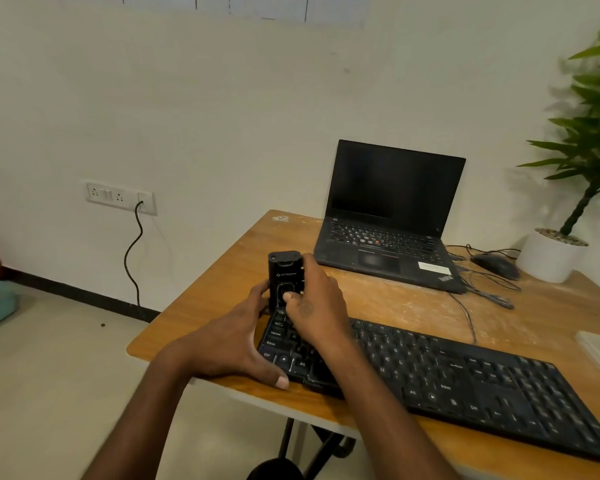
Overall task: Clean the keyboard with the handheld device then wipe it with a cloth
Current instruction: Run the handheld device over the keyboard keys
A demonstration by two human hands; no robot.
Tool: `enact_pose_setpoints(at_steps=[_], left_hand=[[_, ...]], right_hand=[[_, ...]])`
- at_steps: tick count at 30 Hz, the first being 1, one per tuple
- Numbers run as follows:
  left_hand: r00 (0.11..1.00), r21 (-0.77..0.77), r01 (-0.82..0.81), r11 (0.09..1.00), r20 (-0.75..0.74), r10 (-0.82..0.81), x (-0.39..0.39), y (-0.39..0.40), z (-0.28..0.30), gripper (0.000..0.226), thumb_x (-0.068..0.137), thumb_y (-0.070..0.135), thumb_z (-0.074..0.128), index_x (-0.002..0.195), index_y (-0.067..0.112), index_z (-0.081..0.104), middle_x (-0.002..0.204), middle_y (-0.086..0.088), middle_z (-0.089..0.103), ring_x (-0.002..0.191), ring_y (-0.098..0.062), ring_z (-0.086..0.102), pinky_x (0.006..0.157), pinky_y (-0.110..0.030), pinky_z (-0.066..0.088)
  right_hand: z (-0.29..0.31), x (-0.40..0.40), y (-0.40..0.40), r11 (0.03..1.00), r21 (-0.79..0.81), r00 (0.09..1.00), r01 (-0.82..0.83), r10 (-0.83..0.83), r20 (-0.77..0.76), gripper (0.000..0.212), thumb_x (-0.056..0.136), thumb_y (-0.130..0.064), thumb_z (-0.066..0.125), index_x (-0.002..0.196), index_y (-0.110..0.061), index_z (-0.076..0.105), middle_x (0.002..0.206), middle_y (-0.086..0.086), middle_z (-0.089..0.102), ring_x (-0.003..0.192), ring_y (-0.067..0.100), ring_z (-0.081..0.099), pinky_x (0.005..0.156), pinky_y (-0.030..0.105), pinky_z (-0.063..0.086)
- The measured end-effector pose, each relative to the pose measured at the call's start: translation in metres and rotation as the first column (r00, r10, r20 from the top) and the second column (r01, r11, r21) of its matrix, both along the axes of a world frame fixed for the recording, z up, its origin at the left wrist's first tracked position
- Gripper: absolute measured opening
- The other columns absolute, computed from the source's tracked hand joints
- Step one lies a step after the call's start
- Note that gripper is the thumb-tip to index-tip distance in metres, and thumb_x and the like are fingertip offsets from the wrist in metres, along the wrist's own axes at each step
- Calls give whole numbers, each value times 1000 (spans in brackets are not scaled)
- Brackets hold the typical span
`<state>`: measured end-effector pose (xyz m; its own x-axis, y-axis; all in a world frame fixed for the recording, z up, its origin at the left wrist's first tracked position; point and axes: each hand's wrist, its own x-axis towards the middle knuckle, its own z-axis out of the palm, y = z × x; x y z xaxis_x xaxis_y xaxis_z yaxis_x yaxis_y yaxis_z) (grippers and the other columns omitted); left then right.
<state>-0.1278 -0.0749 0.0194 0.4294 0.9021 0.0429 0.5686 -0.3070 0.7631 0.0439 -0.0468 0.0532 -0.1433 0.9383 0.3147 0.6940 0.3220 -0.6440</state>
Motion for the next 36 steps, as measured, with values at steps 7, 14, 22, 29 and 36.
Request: enact_pose_setpoints(at_steps=[7,14,22,29,36], left_hand=[[993,-60,59,996,102,-52,-5,0,2,144,61,37,99,148,64,-11,152,21,40,132,2,50,111,-30,47],[999,-29,31,999,46,-29,-4,-2,4,127,63,42,97,146,60,3,147,29,39,131,12,43,110,-21,43],[996,-68,54,996,73,-49,-6,0,-2,145,67,30,96,152,52,-19,142,39,34,125,28,36,98,2,33],[998,-70,36,997,52,-32,-5,1,-2,144,62,40,98,150,62,-14,149,33,38,138,7,40,117,-23,36],[999,-71,32,997,23,-31,-6,1,0,140,60,46,98,148,66,-10,157,25,30,140,-4,42,117,-32,40]], right_hand=[[0,4,0,998,-25,996,-53,51,-78,46,86,-9,66,124,-28,49,107,-2,68,90,13,66,63,26,53],[5,9,-31,986,-54,985,-158,153,-83,43,87,-10,68,121,-30,51,98,-5,68,85,9,65,68,37,60],[1,13,-60,981,-47,981,-189,187,-46,45,89,-11,70,125,-26,48,111,-7,66,98,8,63,69,20,54],[2,23,-72,982,-8,978,-191,190,-82,41,90,-26,69,127,-29,54,109,-12,67,95,4,64,80,28,58],[-2,51,-77,982,-68,961,-173,154,-230,45,88,-25,76,128,-33,57,111,-16,67,101,0,65,85,28,59]])
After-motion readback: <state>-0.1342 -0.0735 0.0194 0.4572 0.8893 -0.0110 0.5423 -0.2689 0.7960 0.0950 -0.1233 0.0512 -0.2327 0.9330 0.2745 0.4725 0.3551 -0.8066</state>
